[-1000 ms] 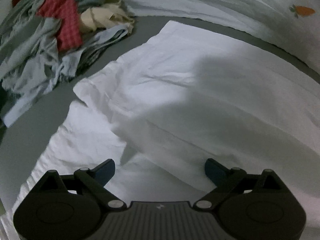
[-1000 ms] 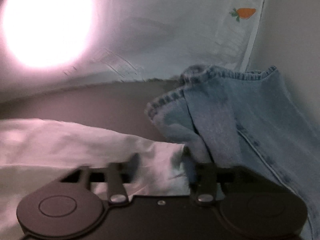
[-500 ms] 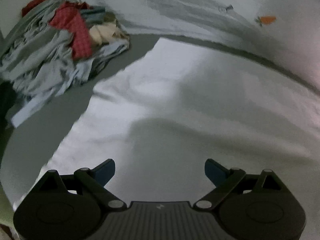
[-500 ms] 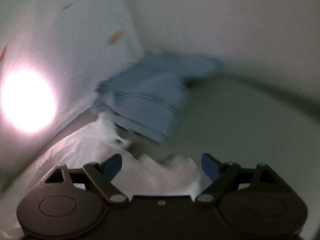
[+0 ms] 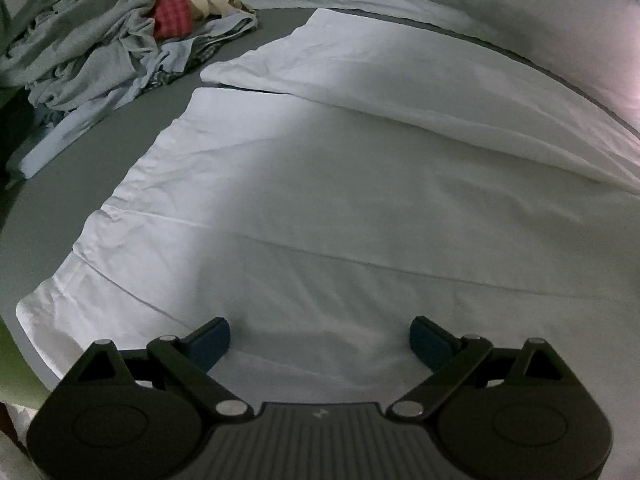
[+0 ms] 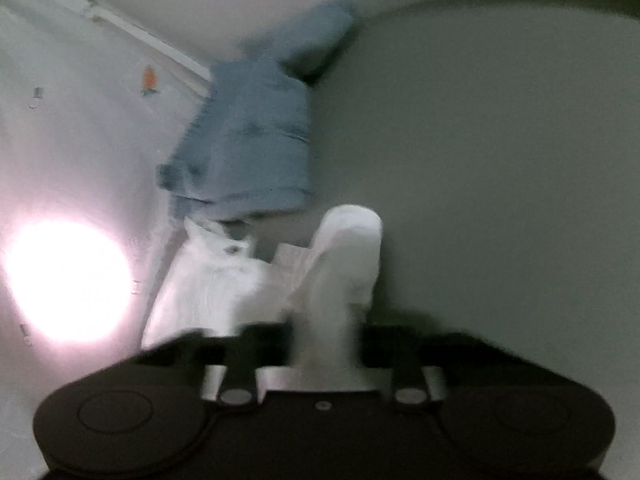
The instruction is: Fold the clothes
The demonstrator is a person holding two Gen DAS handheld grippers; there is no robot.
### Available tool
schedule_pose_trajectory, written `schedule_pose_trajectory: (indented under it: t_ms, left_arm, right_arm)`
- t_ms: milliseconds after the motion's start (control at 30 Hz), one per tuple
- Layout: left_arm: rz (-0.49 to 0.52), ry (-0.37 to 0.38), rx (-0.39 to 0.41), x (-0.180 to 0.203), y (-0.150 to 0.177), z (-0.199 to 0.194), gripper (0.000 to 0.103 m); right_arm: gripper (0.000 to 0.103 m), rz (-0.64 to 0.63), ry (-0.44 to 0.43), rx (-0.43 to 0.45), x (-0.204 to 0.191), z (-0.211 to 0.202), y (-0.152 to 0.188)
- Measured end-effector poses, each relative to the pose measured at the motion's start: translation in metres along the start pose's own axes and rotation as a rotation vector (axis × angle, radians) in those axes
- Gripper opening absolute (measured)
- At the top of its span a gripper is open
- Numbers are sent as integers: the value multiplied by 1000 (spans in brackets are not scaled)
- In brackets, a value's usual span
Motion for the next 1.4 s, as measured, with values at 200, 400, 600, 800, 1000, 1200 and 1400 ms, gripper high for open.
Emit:
schedule_pose_trajectory:
  t_ms: [200, 400, 600, 800, 1000, 1200, 1400]
  left_arm:
    - [8, 32, 2, -4, 6, 0, 103]
    - [22, 36, 45, -6, 12, -3, 103]
    - [29, 53, 40, -7, 12, -5, 103]
    - [-74, 130, 81, -28, 20, -28, 100]
    - [-193, 115, 132, -83, 31, -65, 48]
    - [-404, 82, 166, -153, 43, -88, 34]
    - [-474, 61, 174, -188, 37, -87, 38]
  right_arm:
    - [12, -128, -76, 127, 12, -62, -18]
    - [33, -340, 187, 47, 48, -21, 13]
    - [63, -190, 97, 40, 47, -32, 25]
    - [79, -143, 60, 87, 47, -42, 43]
    - [84, 30, 34, 85, 52, -42, 38]
    - [80, 85, 43, 96, 51, -41, 44]
    - [65, 276, 14, 74, 63, -41, 51]
Point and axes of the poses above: each gripper's, at about its wrist camera, not at the fingertips, and z roughly the way its jaws point, x to its right, y to its underside, the point moved 10 cm from there along z, roughly the way its jaws point, and after that the axes turned 12 degrees about y, right-handed, at the moved point
